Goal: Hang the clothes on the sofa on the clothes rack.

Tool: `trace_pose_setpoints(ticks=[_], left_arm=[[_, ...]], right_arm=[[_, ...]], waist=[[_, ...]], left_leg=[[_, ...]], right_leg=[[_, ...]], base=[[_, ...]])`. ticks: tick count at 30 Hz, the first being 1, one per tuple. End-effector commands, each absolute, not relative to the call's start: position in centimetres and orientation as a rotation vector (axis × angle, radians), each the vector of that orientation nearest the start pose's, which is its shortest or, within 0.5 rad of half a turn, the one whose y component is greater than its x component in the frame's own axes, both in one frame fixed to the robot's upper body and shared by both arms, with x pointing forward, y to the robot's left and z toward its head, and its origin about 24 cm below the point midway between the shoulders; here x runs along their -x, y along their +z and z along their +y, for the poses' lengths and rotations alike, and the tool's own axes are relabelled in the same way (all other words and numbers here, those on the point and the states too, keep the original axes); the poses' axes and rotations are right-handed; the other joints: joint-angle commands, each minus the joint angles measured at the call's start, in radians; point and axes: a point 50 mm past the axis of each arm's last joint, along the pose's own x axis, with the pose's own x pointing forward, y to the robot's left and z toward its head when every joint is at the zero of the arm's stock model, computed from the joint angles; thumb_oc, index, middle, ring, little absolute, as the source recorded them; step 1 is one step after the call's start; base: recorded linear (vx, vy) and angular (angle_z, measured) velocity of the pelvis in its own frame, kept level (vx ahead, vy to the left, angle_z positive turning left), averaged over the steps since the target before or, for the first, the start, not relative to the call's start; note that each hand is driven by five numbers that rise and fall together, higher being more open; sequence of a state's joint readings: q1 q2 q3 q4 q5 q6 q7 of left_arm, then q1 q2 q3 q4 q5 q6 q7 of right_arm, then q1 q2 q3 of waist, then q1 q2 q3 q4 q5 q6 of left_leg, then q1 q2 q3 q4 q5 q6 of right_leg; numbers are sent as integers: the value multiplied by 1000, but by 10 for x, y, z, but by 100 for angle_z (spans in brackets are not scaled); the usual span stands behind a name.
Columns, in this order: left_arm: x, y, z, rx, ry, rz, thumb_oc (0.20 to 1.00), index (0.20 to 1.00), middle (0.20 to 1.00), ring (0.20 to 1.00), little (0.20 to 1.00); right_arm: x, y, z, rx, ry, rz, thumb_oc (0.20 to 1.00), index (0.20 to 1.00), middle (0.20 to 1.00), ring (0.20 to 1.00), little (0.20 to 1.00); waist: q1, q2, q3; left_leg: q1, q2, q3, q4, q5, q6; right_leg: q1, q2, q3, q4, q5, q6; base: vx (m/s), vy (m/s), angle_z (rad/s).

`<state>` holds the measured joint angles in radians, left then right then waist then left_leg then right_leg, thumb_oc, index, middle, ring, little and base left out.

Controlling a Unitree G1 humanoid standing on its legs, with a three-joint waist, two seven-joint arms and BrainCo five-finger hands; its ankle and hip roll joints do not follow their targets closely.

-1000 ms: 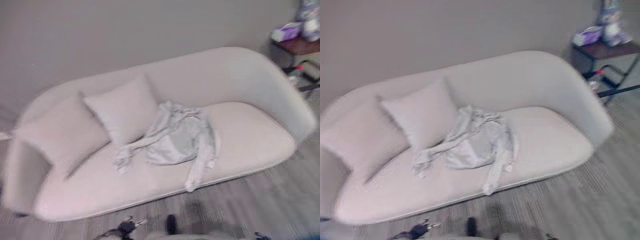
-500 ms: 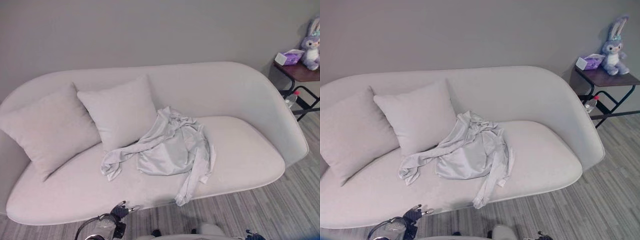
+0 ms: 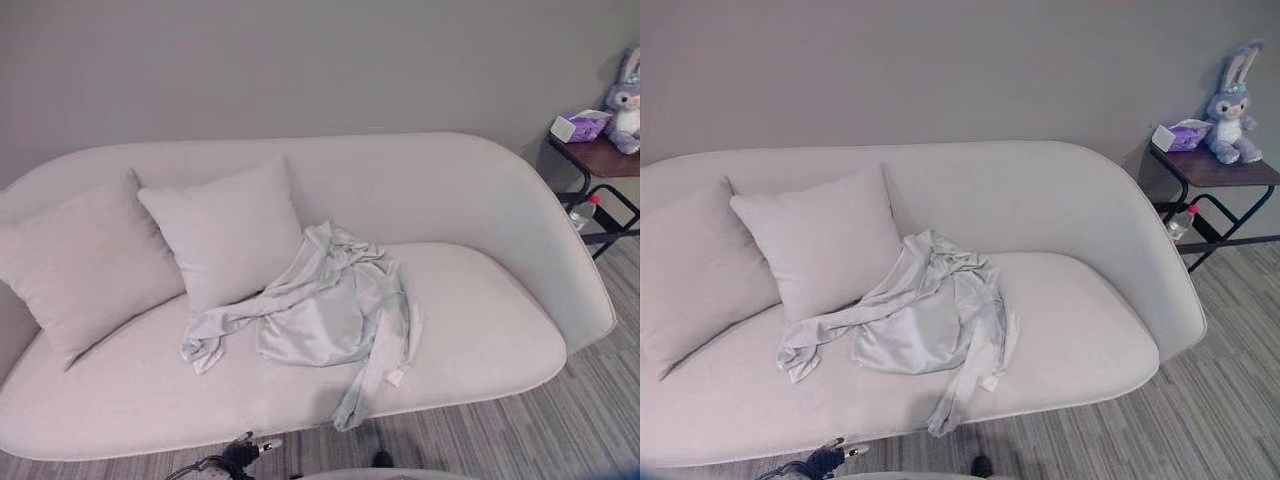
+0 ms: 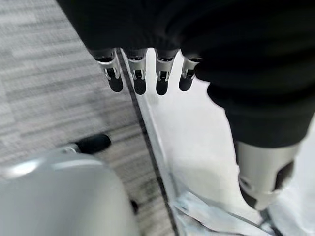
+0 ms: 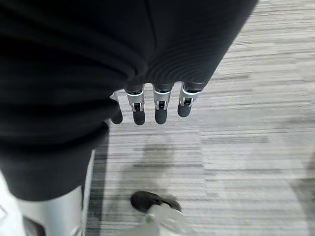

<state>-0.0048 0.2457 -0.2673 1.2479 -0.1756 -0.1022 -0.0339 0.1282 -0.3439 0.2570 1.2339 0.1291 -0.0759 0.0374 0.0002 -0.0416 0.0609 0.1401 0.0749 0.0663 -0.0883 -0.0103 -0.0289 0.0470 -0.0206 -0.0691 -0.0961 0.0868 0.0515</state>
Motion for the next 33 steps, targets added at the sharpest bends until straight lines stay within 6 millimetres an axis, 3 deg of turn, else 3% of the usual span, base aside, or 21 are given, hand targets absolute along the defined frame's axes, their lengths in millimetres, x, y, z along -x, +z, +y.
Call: trace_pose_setpoints(ticks=[1,4,6,7,8,9,10,11,14,16,18,20,21,23,26,28,30,33], left_arm=[[-130,-151,224,-198,12,1043,1000,1000,1000,1000,1000],[-138,-148,221,-206,0,1013,1000,1000,1000,1000,1000],[-141,-147,219,-203,-9,999,1000,1000,1000,1000,1000],[-141,-147,218,-203,-9,999,1000,1000,1000,1000,1000],[-142,-146,218,-217,-23,990,1000,1000,1000,1000,1000],[-136,-148,220,-238,-25,1016,1000,1000,1000,1000,1000],[-137,-148,217,-244,-46,1011,1000,1000,1000,1000,1000],[-137,-148,217,-244,-46,1011,1000,1000,1000,1000,1000],[-139,-146,224,-272,-48,993,1000,1000,1000,1000,1000],[-139,-146,224,-272,-48,993,1000,1000,1000,1000,1000],[-135,-145,233,-285,-22,1014,1000,1000,1000,1000,1000],[-133,-146,236,-284,-14,1020,1000,1000,1000,1000,1000],[-134,-144,239,-285,-7,1011,1000,1000,1000,1000,1000],[-135,-143,241,-293,-7,1006,1000,1000,1000,1000,1000],[-144,-138,244,-289,7,969,1000,1000,1000,1000,1000],[-154,-134,245,-269,34,934,1000,1000,1000,1000,1000],[-161,-132,240,-297,-7,922,1000,1000,1000,1000,1000],[-172,-125,235,-249,-4,848,1000,1000,1000,1000,1000]], right_arm=[[-50,-153,-277,287,-108,1259,1000,1000,1000,1000,1000],[-55,-150,-283,282,-139,1237,1000,1000,1000,1000,1000],[-57,-148,-288,275,-162,1219,1000,1000,1000,1000,1000],[-57,-148,-288,275,-162,1220,1000,1000,1000,1000,1000],[-63,-145,-291,276,-175,1190,1000,1000,1000,1000,1000],[-63,-144,-294,301,-155,1199,1000,1000,1000,1000,1000],[-65,-142,-297,307,-169,1182,1000,1000,1000,1000,1000],[-65,-142,-297,308,-170,1182,1000,1000,1000,1000,1000],[-83,-134,-302,347,-152,1116,1000,1000,1000,1000,1000],[-83,-134,-302,347,-152,1116,1000,1000,1000,1000,1000],[-95,-131,-301,369,-133,1081,1000,1000,1000,1000,1000],[-98,-129,-301,377,-124,1066,1000,1000,1000,1000,1000],[-101,-126,-303,393,-107,1047,1000,1000,1000,1000,1000],[-103,-124,-303,409,-96,1034,1000,1000,1000,1000,1000],[-102,-124,-303,413,-87,1032,1000,1000,1000,1000,1000],[-99,-126,-303,413,-87,1053,1000,1000,1000,1000,1000],[-79,-131,-308,430,-84,1131,1000,1000,1000,1000,1000],[-56,-138,-306,375,-132,1195,1000,1000,1000,1000,1000]], waist=[[-11,-43,34],[-15,-49,66],[-9,-50,63],[-8,-50,65],[1,-33,63],[-1,-14,50],[-11,8,45],[-11,8,45],[-13,14,38],[-12,14,38],[5,14,42],[7,16,45],[3,20,59],[0,19,67],[-13,17,80],[-25,4,95],[-44,-7,96],[-51,-19,83]], left_leg=[[-108,-92,-3,230,-62,-25],[-213,-70,-9,345,-27,-38],[-255,-30,0,273,-21,-32],[-251,-30,1,270,-21,-32],[-292,10,-11,182,63,-51],[-250,24,1,98,59,-59],[-242,16,4,62,81,-63],[-242,16,4,61,81,-63],[-215,-23,34,18,73,-46],[-214,-23,35,18,72,-45],[-187,-66,52,1,52,-18],[-179,-74,53,1,46,-11],[-164,-81,51,1,37,-4],[-157,-84,44,1,32,-2],[-145,-71,41,1,22,-12],[-134,-65,34,1,15,-20],[-121,-70,6,1,-2,-24],[-112,-41,0,1,-6,-38]], right_leg=[[-14,1,42,42,-62,45],[-15,-16,32,53,-72,36],[5,-34,26,35,-83,49],[9,-34,26,34,-84,49],[16,-38,24,22,-98,56],[22,-41,21,23,-121,66],[18,-55,24,27,-123,73],[18,-56,24,27,-123,74],[-27,-114,61,63,-109,99],[-27,-115,63,64,-109,99],[-69,-155,78,135,-78,118],[-85,-160,81,178,-71,120],[-127,-154,99,267,-50,116],[-145,-148,107,294,-38,114],[-203,-115,117,255,-32,106],[-246,-92,97,152,8,116],[-198,-72,125,26,-2,124],[-172,-39,144,9,13,111]], base=[[26,-111,3],[-13,-10,26],[150,81,30],[236,150,15],[246,180,-4],[354,327,-12],[211,219,-22],[158,233,-29],[135,239,-30],[77,133,-55],[146,206,-43],[79,114,-10],[60,93,-17],[59,13,-13],[66,-78,8],[108,-177,22],[172,-199,36],[109,-215,79]])
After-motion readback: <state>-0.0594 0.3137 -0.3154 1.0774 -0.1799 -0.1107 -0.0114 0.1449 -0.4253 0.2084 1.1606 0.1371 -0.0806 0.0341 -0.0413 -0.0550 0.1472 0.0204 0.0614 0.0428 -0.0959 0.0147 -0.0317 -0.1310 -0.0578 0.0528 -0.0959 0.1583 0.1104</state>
